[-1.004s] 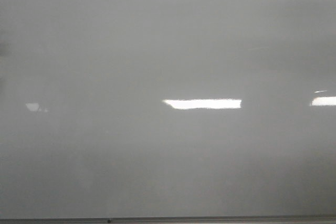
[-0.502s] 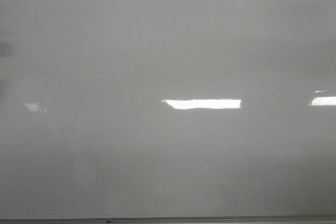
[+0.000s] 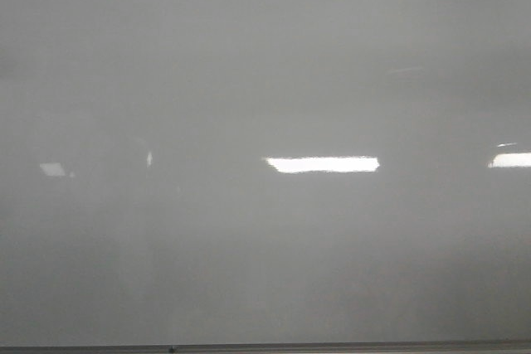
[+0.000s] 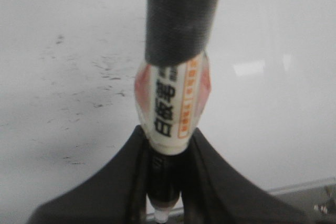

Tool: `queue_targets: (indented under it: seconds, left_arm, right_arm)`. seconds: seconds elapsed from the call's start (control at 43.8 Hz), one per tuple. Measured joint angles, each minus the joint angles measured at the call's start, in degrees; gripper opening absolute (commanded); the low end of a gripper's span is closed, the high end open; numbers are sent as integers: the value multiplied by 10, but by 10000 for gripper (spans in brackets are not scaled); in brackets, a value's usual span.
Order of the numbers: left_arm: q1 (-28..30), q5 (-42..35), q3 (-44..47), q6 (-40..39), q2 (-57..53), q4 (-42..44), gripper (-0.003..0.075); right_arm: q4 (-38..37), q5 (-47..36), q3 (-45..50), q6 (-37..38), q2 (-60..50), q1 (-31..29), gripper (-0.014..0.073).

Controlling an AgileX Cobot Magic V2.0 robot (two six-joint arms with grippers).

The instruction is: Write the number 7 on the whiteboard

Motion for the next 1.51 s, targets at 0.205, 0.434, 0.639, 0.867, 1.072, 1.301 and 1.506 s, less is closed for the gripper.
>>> queue_targets:
  seconds: [0.205, 0.434, 0.639, 0.867, 1.072, 1.301, 1.506]
  left_arm:
    - [-76, 130, -60, 113, -2, -36, -20]
    - [-191, 161, -80, 224, 28, -95, -20]
    - [-292, 163, -111, 254, 83, -103, -20]
    - [-360, 163, -123, 302, 129, -103, -20]
    - [-391, 163, -124, 347, 141, -103, -20]
    - [-410, 163, -124, 368, 141, -103, -20]
    - [-412, 163, -124, 369, 141, -103, -20]
  right_arm:
    - [0, 44, -24, -1, 0, 0, 594]
    - [3, 63, -29, -16, 7, 4, 594]
    - [23, 74, -29, -51, 53, 36, 594]
    - [73, 101, -38, -171, 123, 116, 594]
    - [145, 144, -82, -334, 185, 211, 594]
    - [199, 131, -124, -442, 257, 295, 594]
    - [215, 110, -178, -459, 322, 356, 592]
